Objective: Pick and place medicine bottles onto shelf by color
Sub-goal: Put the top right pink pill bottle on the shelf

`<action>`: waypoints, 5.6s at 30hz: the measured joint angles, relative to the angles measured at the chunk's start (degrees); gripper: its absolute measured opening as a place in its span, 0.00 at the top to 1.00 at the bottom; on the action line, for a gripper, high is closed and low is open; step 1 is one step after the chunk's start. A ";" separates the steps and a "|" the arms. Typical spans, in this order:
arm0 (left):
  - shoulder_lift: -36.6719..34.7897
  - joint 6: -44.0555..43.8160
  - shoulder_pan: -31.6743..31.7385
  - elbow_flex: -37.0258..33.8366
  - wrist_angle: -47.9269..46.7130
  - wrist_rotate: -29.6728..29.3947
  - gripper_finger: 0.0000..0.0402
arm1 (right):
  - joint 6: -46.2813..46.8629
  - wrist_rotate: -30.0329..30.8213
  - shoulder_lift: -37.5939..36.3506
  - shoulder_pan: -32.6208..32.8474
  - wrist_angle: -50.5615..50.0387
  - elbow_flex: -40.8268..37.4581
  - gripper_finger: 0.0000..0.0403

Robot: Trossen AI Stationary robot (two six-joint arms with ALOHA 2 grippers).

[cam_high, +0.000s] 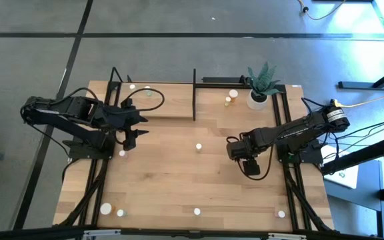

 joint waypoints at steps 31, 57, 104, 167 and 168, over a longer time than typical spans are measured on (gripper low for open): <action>0.00 -0.11 0.00 0.00 -0.01 0.02 0.51 | 3.38 0.04 0.00 0.02 6.66 -6.21 0.50; 0.00 0.00 0.00 0.00 0.00 0.02 0.51 | 9.73 0.02 0.00 -0.01 8.40 -5.80 0.69; 0.46 0.33 0.00 0.00 0.00 0.05 0.52 | -10.07 -0.11 37.17 -18.12 -13.30 67.22 0.70; 0.42 0.46 0.00 0.00 -0.57 0.08 0.52 | -8.86 -4.00 51.54 -18.31 -7.66 67.50 0.51; 0.42 0.44 0.00 0.00 -0.60 0.08 0.52 | -8.78 -4.04 51.51 -18.44 -7.56 68.04 0.51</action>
